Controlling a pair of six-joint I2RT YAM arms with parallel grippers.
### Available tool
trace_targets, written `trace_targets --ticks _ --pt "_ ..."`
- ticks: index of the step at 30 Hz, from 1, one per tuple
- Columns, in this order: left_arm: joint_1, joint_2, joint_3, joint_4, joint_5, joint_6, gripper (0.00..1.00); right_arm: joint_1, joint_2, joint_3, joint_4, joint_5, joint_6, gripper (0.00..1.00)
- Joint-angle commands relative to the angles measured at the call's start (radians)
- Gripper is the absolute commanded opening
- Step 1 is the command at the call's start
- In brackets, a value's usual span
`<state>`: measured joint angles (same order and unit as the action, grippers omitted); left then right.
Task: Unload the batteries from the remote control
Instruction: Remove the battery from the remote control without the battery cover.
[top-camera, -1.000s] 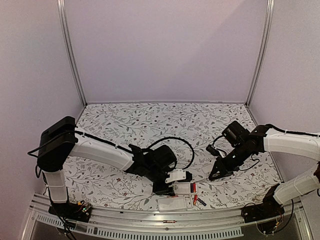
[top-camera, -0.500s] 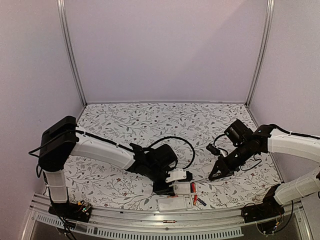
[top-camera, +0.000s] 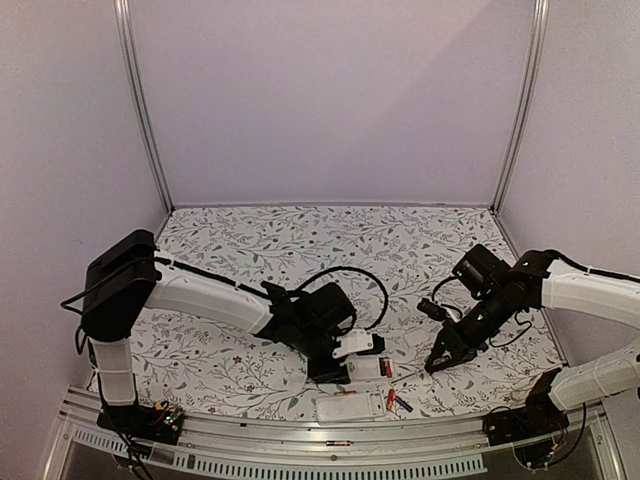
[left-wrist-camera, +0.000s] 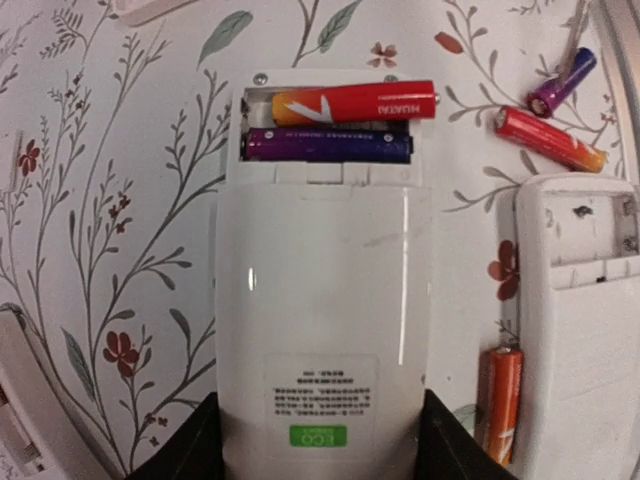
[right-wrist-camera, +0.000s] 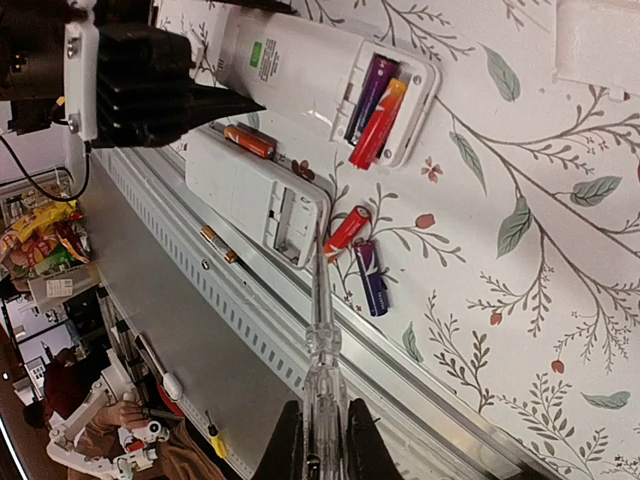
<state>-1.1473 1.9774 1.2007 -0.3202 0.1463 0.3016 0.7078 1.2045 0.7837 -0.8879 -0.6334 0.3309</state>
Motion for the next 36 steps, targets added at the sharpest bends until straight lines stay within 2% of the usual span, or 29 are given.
trace_targets --ticks 1,9,14,16,20,25,36 --pt "0.073 0.044 0.007 -0.033 -0.180 -0.040 0.17 0.005 -0.030 -0.016 -0.058 0.033 0.022 0.00" --pt "0.067 0.004 -0.025 -0.003 -0.156 -0.027 0.17 0.005 -0.047 0.014 -0.025 0.103 0.057 0.00" --pt "0.042 -0.054 -0.077 0.051 -0.200 -0.002 0.17 0.003 -0.034 0.062 0.028 0.194 0.094 0.00" --pt "0.023 -0.070 -0.098 0.074 -0.251 0.011 0.17 0.004 -0.018 0.090 0.037 0.229 0.097 0.00" --pt "-0.022 -0.091 -0.146 0.149 -0.447 0.036 0.16 0.004 0.025 0.155 0.051 0.280 0.090 0.00" --pt "-0.039 -0.117 -0.180 0.223 -0.607 0.053 0.16 0.004 0.055 0.187 0.087 0.271 0.081 0.00" --pt "-0.045 -0.140 -0.192 0.230 -0.556 0.055 0.16 0.004 0.097 0.185 0.179 0.255 0.075 0.00"
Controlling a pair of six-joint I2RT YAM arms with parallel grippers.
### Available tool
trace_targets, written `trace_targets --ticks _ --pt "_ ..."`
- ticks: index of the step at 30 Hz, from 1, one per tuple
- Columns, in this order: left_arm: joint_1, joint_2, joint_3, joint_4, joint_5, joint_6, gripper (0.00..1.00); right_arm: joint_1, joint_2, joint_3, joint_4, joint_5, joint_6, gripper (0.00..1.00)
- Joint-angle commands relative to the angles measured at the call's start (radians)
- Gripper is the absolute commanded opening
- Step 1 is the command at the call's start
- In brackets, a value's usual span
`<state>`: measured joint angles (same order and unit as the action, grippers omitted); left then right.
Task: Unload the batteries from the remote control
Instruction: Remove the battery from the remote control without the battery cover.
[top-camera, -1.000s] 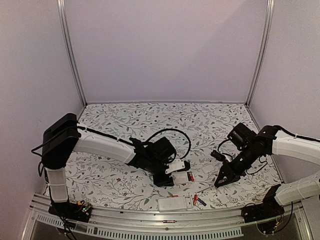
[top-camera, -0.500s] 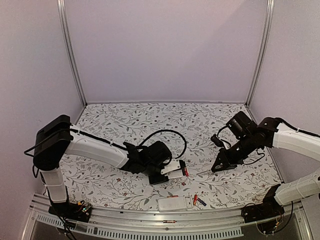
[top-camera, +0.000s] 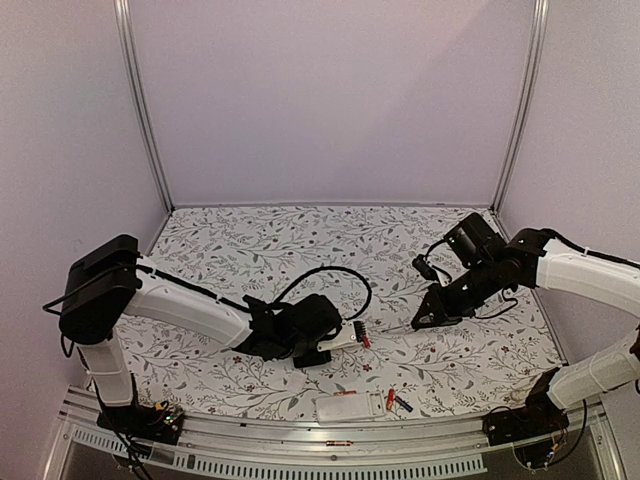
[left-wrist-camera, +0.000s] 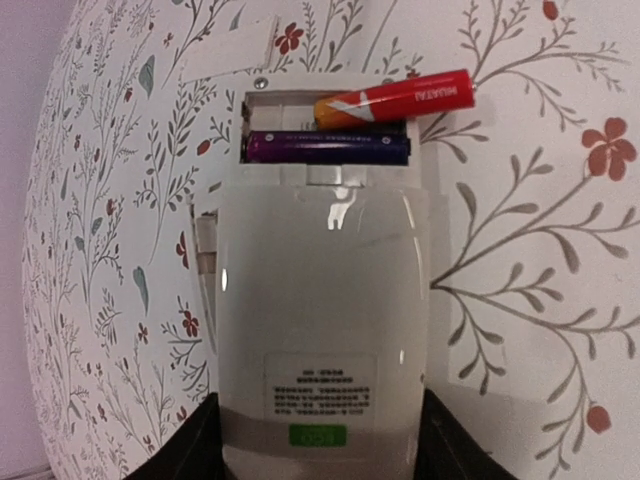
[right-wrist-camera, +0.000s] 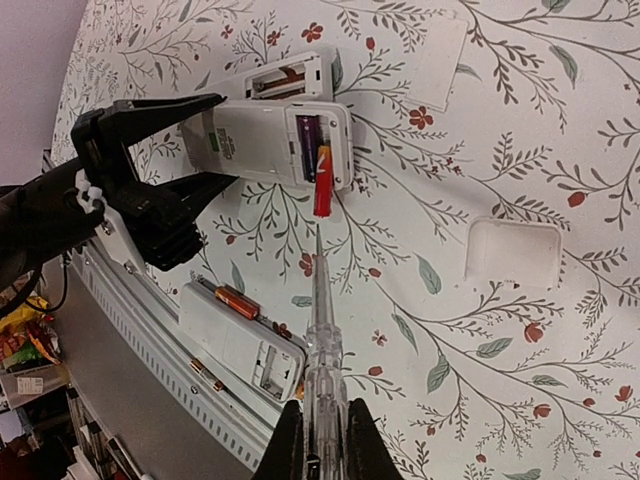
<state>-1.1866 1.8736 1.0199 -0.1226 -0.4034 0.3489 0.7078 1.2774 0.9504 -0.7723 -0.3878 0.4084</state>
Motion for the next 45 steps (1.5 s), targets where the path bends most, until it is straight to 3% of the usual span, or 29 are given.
trace_targets --ticks 1,19,25,30,36,45 --pt "-0.005 -0.040 -0.012 0.034 -0.001 0.007 0.16 0.005 0.032 0.021 0.075 0.007 -0.001 0.00" --pt "-0.016 -0.037 -0.017 0.022 0.055 0.011 0.16 0.015 0.225 0.042 0.210 0.000 -0.048 0.00" --pt "-0.017 -0.037 -0.018 0.022 0.058 0.012 0.16 0.011 0.253 0.004 0.233 -0.074 -0.045 0.00" --pt "-0.016 -0.054 -0.033 0.027 0.107 0.016 0.16 -0.071 0.235 -0.088 0.336 -0.273 -0.028 0.00" --pt "-0.015 -0.093 -0.056 0.038 0.196 0.021 0.16 -0.111 0.253 -0.145 0.414 -0.408 -0.030 0.00" --pt "-0.012 -0.075 -0.042 0.017 0.254 0.011 0.16 -0.112 0.278 -0.153 0.465 -0.448 -0.032 0.00"
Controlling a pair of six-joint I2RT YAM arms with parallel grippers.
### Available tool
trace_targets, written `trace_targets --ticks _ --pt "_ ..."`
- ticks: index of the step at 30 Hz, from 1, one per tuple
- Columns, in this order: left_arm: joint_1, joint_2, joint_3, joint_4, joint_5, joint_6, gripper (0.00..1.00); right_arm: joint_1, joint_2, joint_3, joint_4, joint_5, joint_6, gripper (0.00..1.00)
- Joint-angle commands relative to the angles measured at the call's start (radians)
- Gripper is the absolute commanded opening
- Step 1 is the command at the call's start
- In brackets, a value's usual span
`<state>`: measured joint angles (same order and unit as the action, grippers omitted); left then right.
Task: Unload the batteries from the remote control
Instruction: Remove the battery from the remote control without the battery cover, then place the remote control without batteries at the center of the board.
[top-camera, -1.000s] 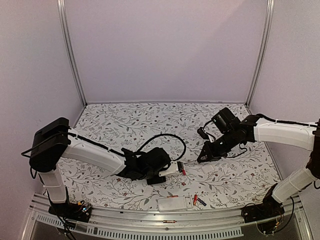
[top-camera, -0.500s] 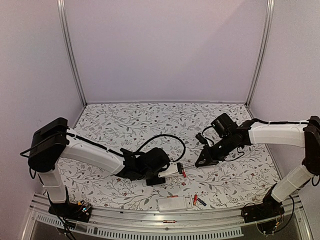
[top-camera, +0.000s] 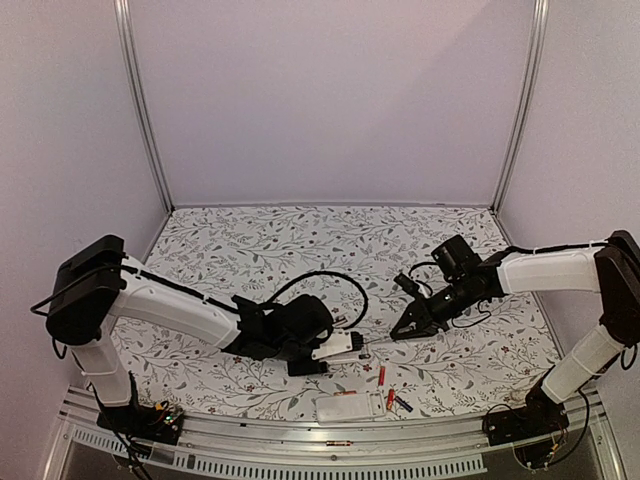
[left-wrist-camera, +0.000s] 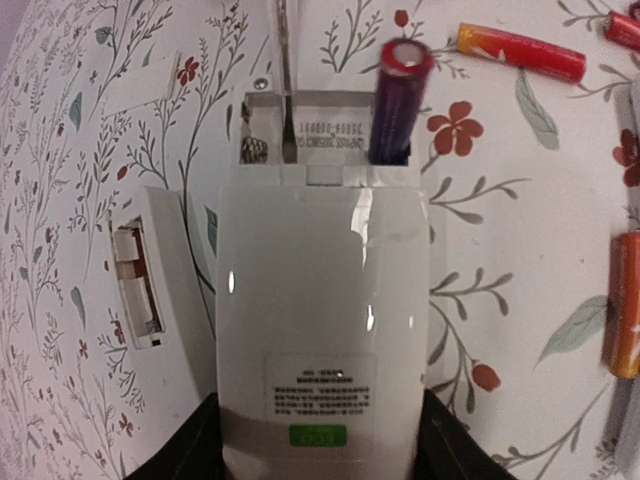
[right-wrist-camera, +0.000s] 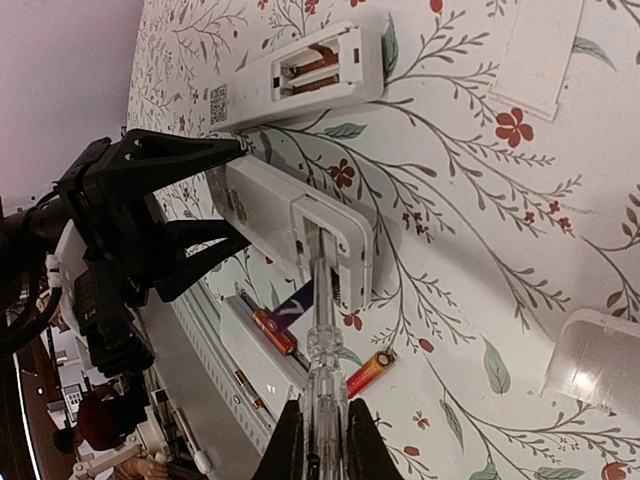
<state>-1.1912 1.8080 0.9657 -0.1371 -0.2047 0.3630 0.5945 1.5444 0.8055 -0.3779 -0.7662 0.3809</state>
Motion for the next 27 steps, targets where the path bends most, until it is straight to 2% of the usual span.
trace_targets --ticks 1,12,16,20,24,27 --pt "-0.005 -0.007 0.016 0.027 0.061 -0.003 0.16 0.001 0.014 -0.012 0.081 -0.082 -0.004 0.00" --pt "0.018 0.037 0.059 -0.015 0.048 -0.023 0.16 -0.002 -0.030 -0.037 0.051 -0.071 0.005 0.00" --pt "0.029 0.044 0.073 -0.032 0.085 -0.045 0.22 -0.003 -0.091 -0.035 0.038 -0.039 0.020 0.00" --pt "0.037 0.050 0.085 -0.048 0.115 -0.059 0.35 -0.006 -0.162 -0.031 0.008 0.069 0.034 0.00" --pt "0.041 0.044 0.093 -0.040 0.098 -0.084 0.59 -0.010 -0.234 -0.031 -0.037 0.227 0.044 0.00" --pt "0.049 0.016 0.086 -0.019 0.089 -0.095 0.71 -0.010 -0.287 -0.037 -0.063 0.370 0.059 0.00"
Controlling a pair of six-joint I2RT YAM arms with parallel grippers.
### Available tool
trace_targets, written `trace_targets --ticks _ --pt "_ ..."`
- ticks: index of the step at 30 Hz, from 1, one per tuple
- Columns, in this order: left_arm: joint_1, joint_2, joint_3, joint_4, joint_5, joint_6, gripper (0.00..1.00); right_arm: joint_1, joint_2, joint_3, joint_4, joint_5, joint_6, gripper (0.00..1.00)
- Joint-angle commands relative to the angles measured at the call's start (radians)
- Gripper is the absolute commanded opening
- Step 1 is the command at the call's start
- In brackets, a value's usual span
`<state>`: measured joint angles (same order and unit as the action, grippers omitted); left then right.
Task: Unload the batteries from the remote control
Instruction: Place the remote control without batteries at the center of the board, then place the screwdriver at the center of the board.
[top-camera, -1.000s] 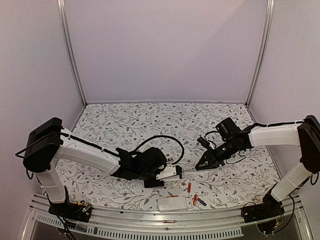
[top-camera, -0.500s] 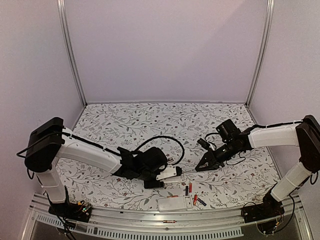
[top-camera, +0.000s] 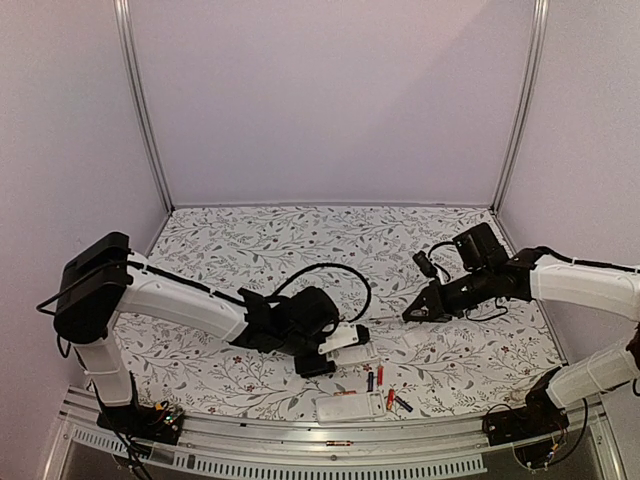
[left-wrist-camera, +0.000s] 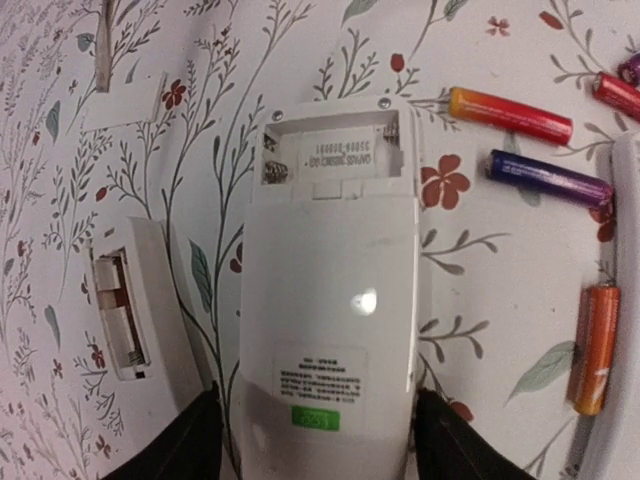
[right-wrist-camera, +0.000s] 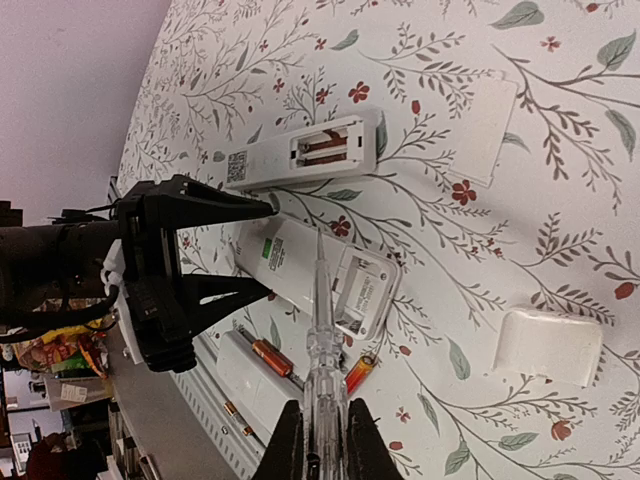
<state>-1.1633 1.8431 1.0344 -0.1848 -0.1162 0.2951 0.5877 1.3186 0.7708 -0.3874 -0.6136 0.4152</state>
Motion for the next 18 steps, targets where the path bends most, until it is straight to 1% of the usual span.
trace_targets --ticks 1,4,7,10,13,16,18 --pt "0.026 -0.029 0.015 0.034 0.003 -0.031 0.76 -0.003 -0.079 -0.006 -0.064 0.267 0.031 0.00" --pt "0.041 -0.060 0.016 0.044 0.021 -0.044 0.80 -0.003 -0.128 -0.017 -0.084 0.388 0.055 0.00" --pt "0.058 -0.089 0.026 0.045 0.038 -0.065 0.81 -0.003 -0.177 -0.043 -0.067 0.458 0.091 0.00" --pt "0.064 -0.146 0.039 0.066 0.003 -0.109 0.82 -0.003 -0.221 -0.083 -0.014 0.522 0.129 0.00" --pt "0.099 -0.229 0.047 0.106 -0.016 -0.203 0.85 -0.014 -0.250 -0.123 0.033 0.578 0.164 0.00" --pt "0.159 -0.297 0.044 0.161 -0.015 -0.340 0.90 -0.034 -0.272 -0.172 0.087 0.606 0.194 0.00" --pt "0.205 -0.324 0.044 0.186 -0.015 -0.425 0.91 -0.044 -0.277 -0.210 0.127 0.652 0.215 0.00"
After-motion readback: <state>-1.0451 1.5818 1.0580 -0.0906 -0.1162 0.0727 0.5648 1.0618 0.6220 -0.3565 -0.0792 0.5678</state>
